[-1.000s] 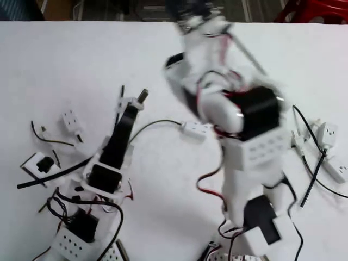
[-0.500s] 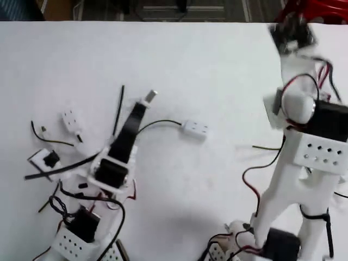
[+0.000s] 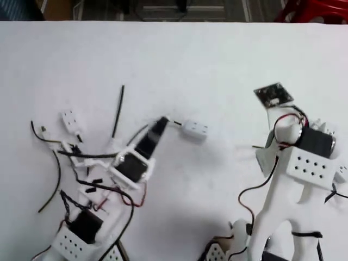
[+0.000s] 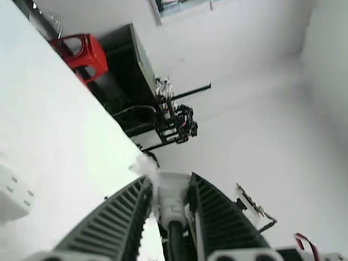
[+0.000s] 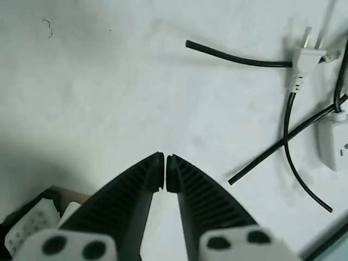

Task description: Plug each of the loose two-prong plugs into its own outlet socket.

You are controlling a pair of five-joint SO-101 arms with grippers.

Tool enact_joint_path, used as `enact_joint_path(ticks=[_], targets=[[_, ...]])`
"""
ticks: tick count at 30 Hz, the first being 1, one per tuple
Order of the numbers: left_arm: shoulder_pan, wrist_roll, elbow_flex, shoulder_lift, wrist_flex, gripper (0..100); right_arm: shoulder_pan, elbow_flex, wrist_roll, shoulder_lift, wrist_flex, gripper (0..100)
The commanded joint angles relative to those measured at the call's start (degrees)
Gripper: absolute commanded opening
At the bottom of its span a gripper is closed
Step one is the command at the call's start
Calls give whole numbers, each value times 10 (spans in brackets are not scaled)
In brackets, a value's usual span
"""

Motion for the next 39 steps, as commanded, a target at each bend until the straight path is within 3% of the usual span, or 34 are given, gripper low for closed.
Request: enact_joint_path(ticks=[1, 6, 10, 15, 19, 23, 29, 36, 39], targets=[[67, -54, -2, -5, 35, 24, 7, 38, 6, -29, -31, 20], [77, -264, -2, -5, 111, 24, 6, 98, 6, -39, -63, 20], [48, -362, -2, -5, 135, 24, 3, 114, 6, -35, -80, 24], [-79, -339, -4, -5, 109, 24, -36, 113, 4, -34, -83, 27], [-140, -340, -20, -5, 113, 24, -126, 108, 0, -34, -83, 117], [-165, -341, -40, -4, 149, 24, -216, 83, -34, -34, -84, 197], [-197, -342, -69, -4, 200, 24, -344, -15, -80, -7, -81, 205], [-226, -353, -89, 12, 215, 24, -366, -164, -92, 225, -80, 255], [-229, -374, -127, 75, 217, 24, -365, -236, -57, 327, -79, 255]])
